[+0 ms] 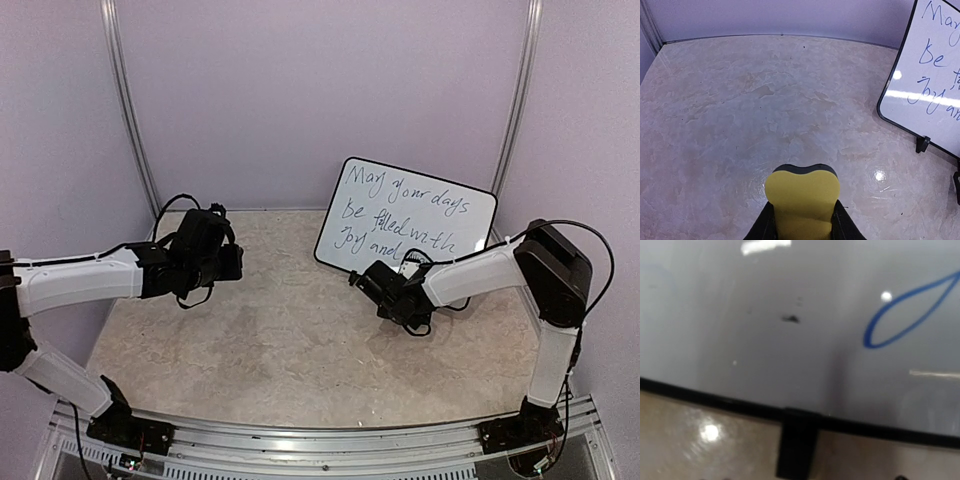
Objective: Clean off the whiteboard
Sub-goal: Pick up the whiteboard from the Whiteboard stand.
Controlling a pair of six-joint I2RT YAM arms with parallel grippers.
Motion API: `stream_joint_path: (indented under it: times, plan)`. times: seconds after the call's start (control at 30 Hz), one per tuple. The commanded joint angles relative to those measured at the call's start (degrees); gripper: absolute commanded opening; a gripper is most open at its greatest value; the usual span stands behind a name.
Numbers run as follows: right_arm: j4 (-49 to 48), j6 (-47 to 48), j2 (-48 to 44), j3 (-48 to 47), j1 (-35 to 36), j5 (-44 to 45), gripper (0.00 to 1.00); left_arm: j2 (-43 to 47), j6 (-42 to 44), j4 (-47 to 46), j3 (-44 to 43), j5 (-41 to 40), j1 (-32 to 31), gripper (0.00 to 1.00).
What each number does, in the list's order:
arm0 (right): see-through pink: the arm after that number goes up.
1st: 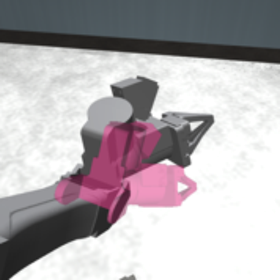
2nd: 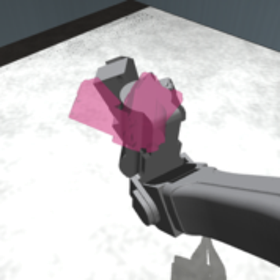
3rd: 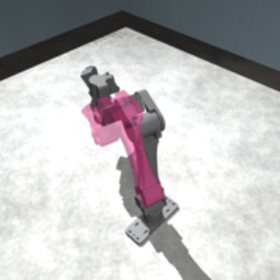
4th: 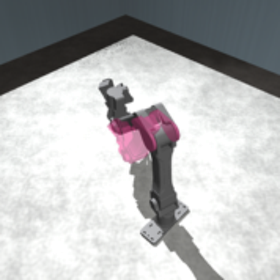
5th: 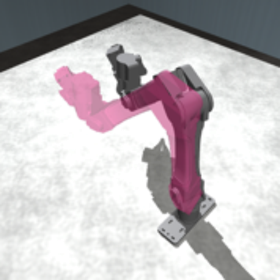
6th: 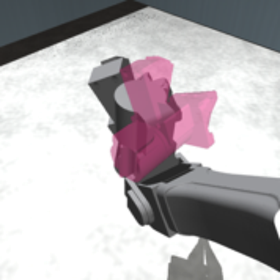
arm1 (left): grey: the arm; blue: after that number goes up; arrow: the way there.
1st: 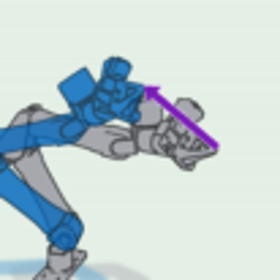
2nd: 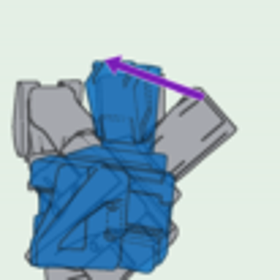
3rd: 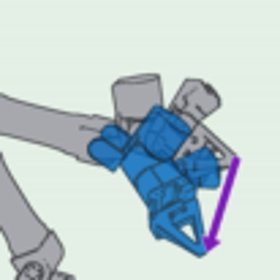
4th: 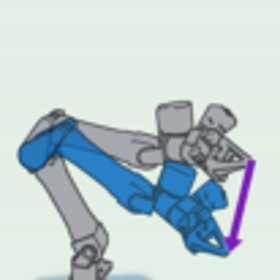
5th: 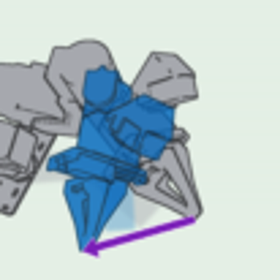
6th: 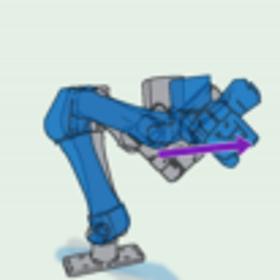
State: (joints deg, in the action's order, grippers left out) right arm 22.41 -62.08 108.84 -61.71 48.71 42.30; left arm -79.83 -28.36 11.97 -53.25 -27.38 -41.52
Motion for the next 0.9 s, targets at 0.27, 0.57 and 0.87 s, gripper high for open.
stream_joint_path:
  times: [0.27, 0.57, 0.87]
  plan:
    - [0.76, -8.83, 5.54, -2.00, -0.49, 2.79, 0.67, 5.02, 1.20, -1.44, 2.95, -0.79, -0.32, 0.25]
    - [-0.62, -8.24, 7.91, -2.37, -0.57, 5.72, 0.51, 5.49, 1.20, -1.51, 3.05, -0.89, -0.31, 0.25]
    - [-1.08, -6.43, 9.05, -1.93, -0.67, 6.28, 0.15, 5.38, 1.46, -1.46, 2.71, -0.97, -0.23, 0.26]
